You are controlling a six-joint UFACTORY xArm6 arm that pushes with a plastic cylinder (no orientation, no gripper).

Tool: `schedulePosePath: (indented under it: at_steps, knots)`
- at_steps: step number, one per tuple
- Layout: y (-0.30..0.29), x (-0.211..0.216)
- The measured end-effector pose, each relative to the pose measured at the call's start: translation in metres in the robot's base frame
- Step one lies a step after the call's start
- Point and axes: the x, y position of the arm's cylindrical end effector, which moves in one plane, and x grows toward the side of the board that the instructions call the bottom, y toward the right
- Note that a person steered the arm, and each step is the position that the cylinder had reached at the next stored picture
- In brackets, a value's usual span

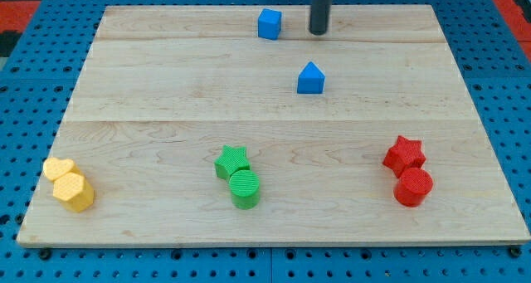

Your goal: Move the blue triangle to the left of the blue cube

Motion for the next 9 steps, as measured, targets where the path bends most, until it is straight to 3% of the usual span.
schedulePosePath:
  at_steps: [1,2,3,5,6,8,9]
  knots:
    - [0.047,0.065]
    - [0.023,0.105]
    - [-0.026,0.114]
    - [-0.128,0.055]
    - [-0.150,0.017]
    - [-0.156,0.014]
    - [-0.186,0.007]
